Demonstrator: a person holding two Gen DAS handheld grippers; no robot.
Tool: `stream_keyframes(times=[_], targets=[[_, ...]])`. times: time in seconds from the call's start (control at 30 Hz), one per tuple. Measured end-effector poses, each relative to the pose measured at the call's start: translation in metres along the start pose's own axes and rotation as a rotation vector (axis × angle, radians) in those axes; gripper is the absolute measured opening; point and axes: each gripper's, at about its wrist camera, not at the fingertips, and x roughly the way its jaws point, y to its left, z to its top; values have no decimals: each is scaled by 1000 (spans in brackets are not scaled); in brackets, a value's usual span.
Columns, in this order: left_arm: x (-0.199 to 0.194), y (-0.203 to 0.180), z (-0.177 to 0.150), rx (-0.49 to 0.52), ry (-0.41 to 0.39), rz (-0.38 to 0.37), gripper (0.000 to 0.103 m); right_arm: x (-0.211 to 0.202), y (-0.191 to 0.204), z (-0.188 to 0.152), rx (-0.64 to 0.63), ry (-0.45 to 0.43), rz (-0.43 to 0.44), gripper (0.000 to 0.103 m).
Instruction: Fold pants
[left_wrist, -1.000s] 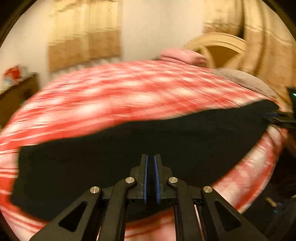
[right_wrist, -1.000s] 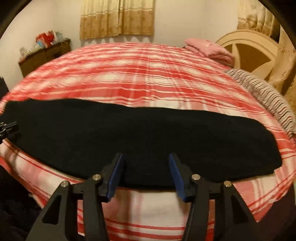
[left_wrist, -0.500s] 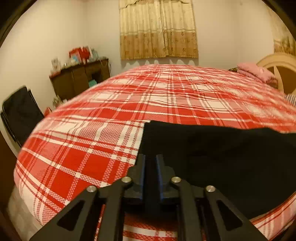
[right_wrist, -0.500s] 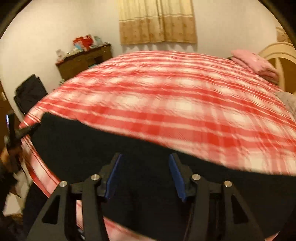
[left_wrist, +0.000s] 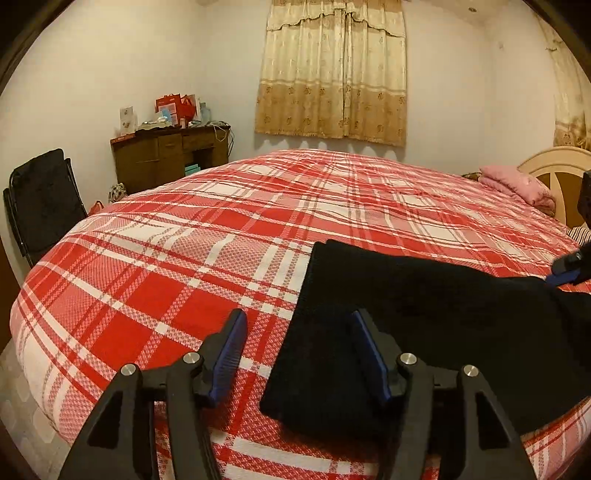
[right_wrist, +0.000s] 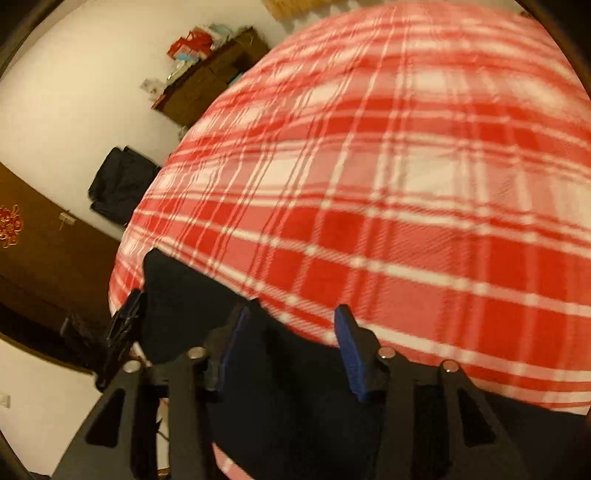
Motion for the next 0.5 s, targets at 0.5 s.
stream_keyframes(times=[0.5], targets=[[1,0,-3,-2,-12,-11,64,16,43,-38,-262,139,50,51]])
